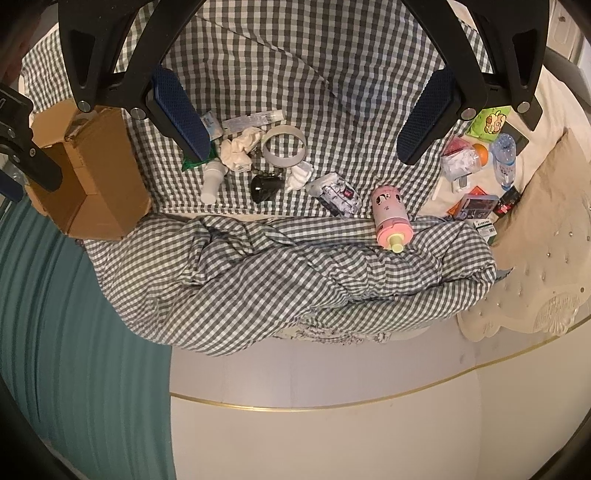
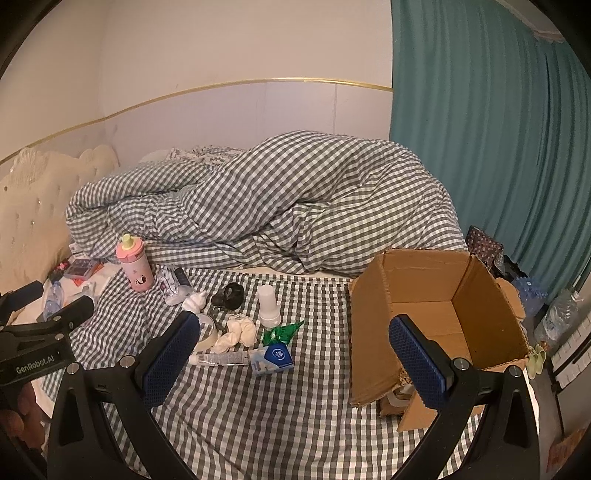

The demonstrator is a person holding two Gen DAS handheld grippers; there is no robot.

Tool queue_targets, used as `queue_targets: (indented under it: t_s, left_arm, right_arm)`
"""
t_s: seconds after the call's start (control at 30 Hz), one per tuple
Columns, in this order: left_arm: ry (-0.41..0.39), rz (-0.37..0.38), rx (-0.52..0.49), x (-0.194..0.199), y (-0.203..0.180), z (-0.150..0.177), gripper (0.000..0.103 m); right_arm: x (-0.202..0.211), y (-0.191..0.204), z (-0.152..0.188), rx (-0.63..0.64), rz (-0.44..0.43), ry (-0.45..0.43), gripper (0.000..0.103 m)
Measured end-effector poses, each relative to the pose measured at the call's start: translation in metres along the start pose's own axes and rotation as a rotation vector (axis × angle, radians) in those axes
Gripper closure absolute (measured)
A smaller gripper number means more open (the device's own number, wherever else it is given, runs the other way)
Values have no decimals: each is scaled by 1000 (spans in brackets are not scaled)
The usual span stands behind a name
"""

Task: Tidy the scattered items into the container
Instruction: 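Move both grippers toward the tape roll and Vinda tissue pack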

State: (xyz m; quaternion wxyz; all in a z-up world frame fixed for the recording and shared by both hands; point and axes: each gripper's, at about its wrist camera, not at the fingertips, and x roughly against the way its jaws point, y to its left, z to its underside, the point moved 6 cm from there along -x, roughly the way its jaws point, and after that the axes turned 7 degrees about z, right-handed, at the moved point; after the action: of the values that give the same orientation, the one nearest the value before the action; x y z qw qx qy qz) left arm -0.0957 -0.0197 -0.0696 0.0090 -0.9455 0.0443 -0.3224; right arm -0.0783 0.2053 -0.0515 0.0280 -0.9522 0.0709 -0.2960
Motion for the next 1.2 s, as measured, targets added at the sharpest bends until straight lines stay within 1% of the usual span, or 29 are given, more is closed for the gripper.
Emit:
queue_targets:
  t_s: [0.33,0.83,1.0,1.2]
  left_arm:
    - [46,-9,10,-38,17,2,0]
    - [151,-28,13,-109,34,27,0]
    - [181,-35,11,-132,40,33,0]
    - [217,-36,12,-162,47,42,0]
  right_arm:
    - [-38,14,7,34,-36,42,0]
    - [-95,38,27,97,-62,130,0]
    - [-120,45,35,112,-78,166,0]
    - [-151,46,53,118,-79,229,0]
